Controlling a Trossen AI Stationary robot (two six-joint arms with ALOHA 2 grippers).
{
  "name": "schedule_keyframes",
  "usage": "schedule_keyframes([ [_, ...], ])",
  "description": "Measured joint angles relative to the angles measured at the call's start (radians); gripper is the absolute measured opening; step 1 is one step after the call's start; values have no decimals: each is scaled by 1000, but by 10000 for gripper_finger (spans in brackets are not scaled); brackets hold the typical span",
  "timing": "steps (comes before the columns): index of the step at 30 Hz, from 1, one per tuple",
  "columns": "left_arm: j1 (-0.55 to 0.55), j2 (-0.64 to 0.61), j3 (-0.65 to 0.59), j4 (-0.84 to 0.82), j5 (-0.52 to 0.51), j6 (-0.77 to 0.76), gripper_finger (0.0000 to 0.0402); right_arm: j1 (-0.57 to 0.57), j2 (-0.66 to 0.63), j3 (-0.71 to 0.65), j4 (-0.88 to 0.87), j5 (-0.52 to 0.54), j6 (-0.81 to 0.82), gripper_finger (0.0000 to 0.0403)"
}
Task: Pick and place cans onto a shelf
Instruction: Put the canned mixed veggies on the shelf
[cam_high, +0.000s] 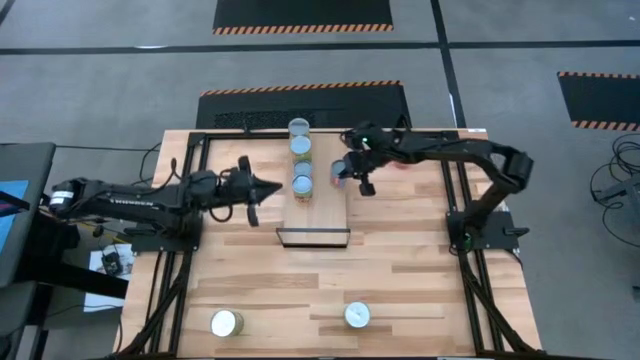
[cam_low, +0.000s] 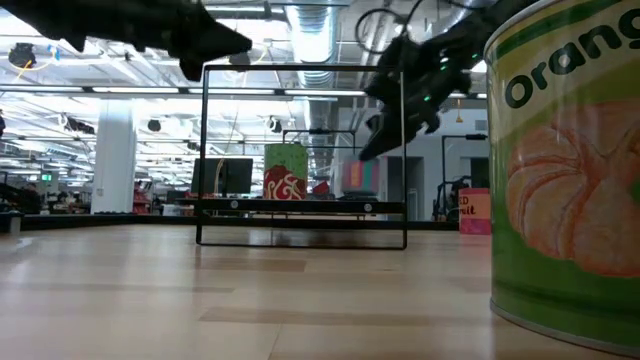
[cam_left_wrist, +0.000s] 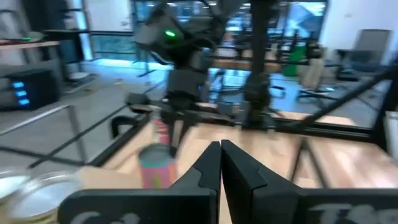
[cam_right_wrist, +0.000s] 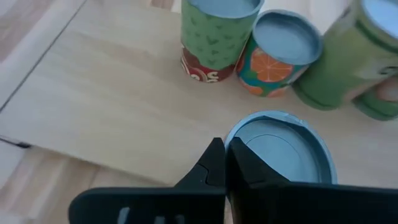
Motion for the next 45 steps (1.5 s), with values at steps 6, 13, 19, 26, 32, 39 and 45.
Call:
schedule_keyframes([
  [6, 101, 0, 0, -5, 23, -10, 0, 25, 100, 84, 1, 3, 7, 10],
  [13, 143, 0, 0, -49, 27, -45, 0, 40, 170, 175, -30, 3, 8, 10],
  [19, 142, 0, 0, -69, 29, -47, 0, 51, 193, 186, -36, 13, 8, 11],
  [26, 142, 0, 0, -80, 28, -38, 0, 64, 192, 187, -1, 59, 7, 17],
  [32, 142, 0, 0, -83, 27, -35, 0, 63, 192, 187, -3, 60, 8, 26],
  [39, 142, 0, 0, -85, 27, -35, 0, 64, 192, 187, -3, 60, 8, 46],
  [45, 142, 0, 0, -85, 27, -35, 0, 63, 192, 187, -3, 60, 8, 60],
])
